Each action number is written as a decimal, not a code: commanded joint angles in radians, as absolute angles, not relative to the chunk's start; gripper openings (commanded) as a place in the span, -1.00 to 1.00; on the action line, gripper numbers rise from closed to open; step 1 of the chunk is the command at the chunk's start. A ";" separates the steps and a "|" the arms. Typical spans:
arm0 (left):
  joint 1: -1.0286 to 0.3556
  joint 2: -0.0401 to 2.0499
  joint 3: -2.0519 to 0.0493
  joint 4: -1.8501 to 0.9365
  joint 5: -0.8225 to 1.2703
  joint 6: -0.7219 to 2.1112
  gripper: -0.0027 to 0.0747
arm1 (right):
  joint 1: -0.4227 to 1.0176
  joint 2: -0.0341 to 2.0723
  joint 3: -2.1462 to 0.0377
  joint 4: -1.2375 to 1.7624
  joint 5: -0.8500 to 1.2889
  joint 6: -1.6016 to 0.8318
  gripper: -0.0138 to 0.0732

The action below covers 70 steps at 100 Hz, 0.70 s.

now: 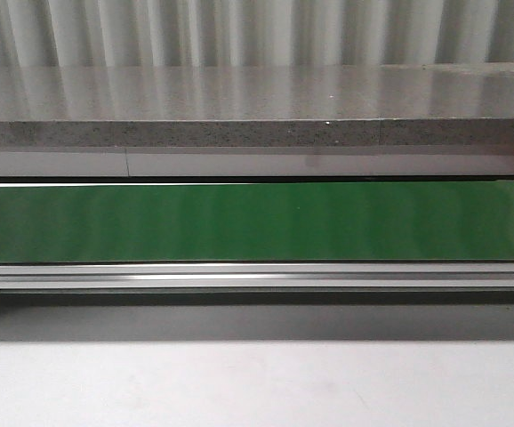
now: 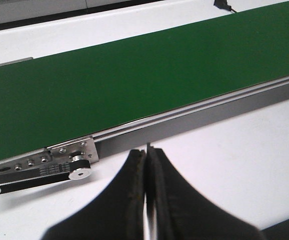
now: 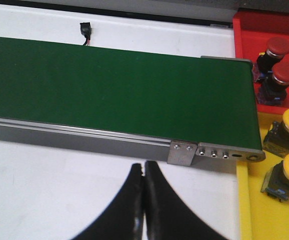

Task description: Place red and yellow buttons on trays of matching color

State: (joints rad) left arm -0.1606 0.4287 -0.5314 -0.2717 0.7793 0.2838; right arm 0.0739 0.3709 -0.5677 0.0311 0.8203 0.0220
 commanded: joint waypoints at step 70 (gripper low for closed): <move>-0.165 0.961 -0.947 0.014 0.689 -0.051 0.19 | 0.073 0.370 -0.575 0.030 0.754 0.011 -0.84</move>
State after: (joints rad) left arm -0.1606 0.9195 -0.8779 0.0000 0.7361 -0.0223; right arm 0.0739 0.3631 -0.5512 0.0311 0.8203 0.0214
